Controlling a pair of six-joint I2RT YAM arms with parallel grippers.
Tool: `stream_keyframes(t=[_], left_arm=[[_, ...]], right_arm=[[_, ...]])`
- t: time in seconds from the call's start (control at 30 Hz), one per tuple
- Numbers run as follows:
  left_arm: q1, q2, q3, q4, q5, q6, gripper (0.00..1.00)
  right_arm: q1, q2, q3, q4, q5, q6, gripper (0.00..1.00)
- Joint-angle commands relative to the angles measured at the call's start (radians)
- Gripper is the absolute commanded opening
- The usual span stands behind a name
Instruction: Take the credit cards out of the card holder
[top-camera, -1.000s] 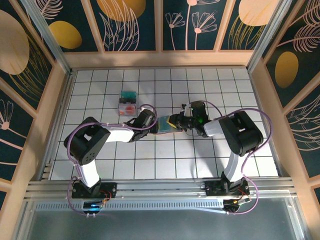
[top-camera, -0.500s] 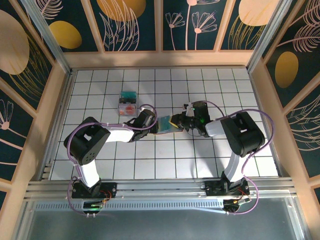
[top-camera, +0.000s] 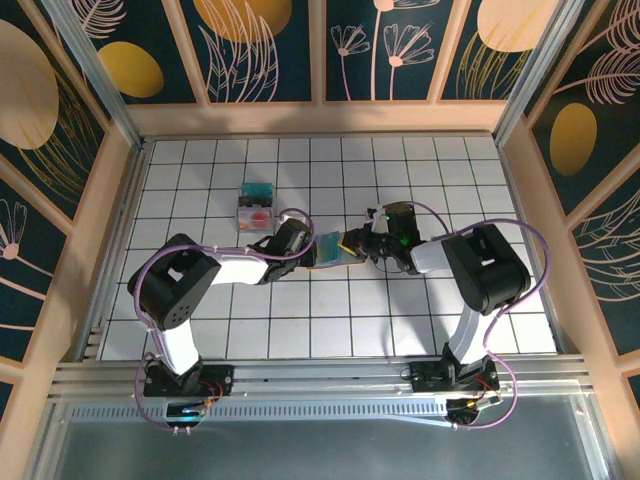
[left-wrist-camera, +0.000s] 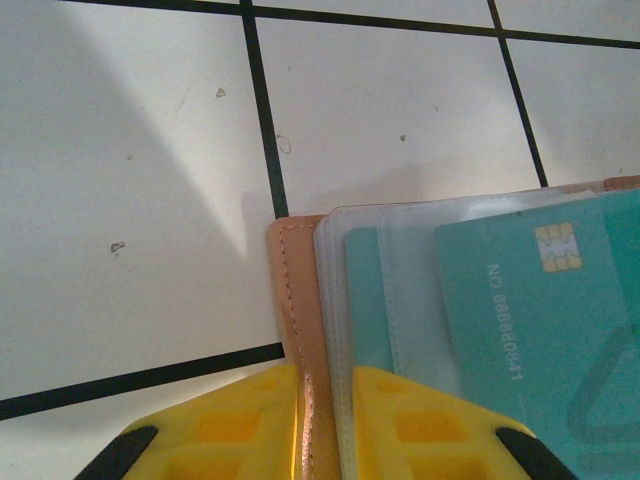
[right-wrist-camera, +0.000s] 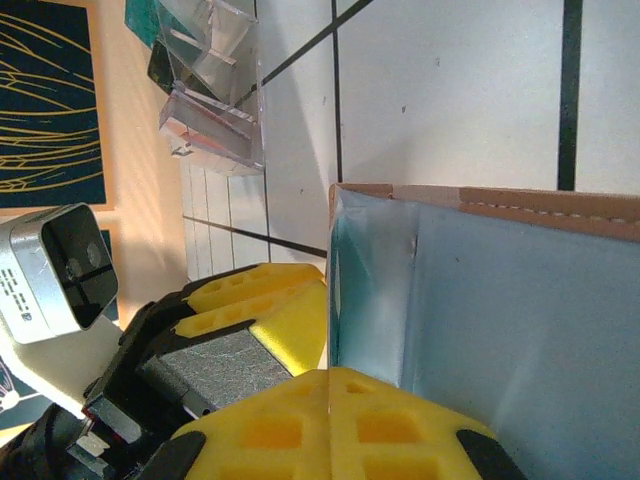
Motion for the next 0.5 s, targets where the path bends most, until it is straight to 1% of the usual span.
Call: stream_keyframes(t=[0.0, 0.07, 0.4, 0.47], left_arm=[[-0.005, 0.031, -0.015, -0.108, -0.003, -0.014, 0.20], [-0.006, 0.029, -0.017, -0.108, -0.006, -0.014, 0.20], [-0.005, 0.015, -0.019, -0.114, -0.010, -0.016, 0.20], [-0.005, 0.000, -0.015, -0.116, -0.005, -0.007, 0.23]], right_arm=[[0.012, 0.017, 0.008, 0.028, 0.003, -0.009, 0.02], [0.010, 0.012, 0.007, 0.026, 0.011, -0.012, 0.00], [-0.012, -0.036, -0.004, -0.048, 0.058, -0.053, 0.00], [-0.012, -0.035, -0.004, -0.050, 0.055, -0.055, 0.00]])
